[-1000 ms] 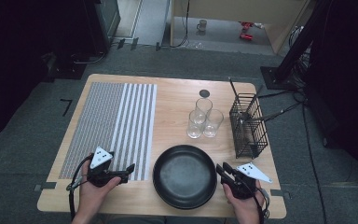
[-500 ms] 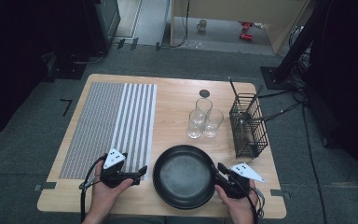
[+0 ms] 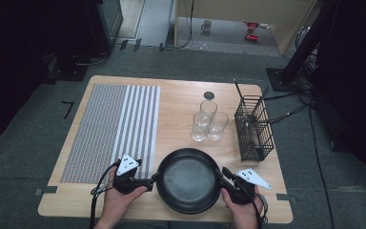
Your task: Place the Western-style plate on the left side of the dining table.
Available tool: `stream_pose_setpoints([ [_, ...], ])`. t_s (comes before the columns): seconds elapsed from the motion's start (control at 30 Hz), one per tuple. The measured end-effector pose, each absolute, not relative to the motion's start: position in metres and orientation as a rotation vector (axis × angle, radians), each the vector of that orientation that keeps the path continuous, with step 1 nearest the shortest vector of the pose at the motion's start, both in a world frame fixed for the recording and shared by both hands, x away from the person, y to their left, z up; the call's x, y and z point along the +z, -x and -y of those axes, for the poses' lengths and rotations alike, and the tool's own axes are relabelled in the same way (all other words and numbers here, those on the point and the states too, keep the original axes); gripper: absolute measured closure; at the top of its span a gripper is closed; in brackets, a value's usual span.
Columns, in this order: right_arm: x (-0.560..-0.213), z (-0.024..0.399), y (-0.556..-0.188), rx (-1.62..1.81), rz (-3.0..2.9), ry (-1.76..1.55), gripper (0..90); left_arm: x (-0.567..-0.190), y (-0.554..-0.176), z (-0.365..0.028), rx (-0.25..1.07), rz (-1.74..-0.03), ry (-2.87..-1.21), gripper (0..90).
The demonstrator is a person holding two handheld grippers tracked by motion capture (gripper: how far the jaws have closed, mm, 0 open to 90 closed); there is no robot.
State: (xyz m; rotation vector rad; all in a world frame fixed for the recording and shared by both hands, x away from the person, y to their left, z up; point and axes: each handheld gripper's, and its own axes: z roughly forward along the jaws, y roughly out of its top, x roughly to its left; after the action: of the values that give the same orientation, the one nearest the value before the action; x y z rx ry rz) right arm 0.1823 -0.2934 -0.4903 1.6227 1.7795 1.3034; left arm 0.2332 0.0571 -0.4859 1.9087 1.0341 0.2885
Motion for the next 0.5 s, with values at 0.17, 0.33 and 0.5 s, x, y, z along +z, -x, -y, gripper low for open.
stream_pose_setpoints([
  [0.17,-0.492,0.296,-0.179,1.324,-1.744,-1.656,67.0,-0.489,-0.23,-0.054,0.281,-1.026,-1.898,14.9],
  [0.33,-0.494,0.296,-0.175,1.341,-1.75,-1.692,71.6,-0.493,-0.227,-0.048,0.275,-1.032,-1.889,20.8],
  [0.5,-0.499,0.292,-0.174,1.304,-1.745,-1.69,74.0,-0.495,-0.226,-0.045,0.267,-1.025,-1.887,28.1],
])
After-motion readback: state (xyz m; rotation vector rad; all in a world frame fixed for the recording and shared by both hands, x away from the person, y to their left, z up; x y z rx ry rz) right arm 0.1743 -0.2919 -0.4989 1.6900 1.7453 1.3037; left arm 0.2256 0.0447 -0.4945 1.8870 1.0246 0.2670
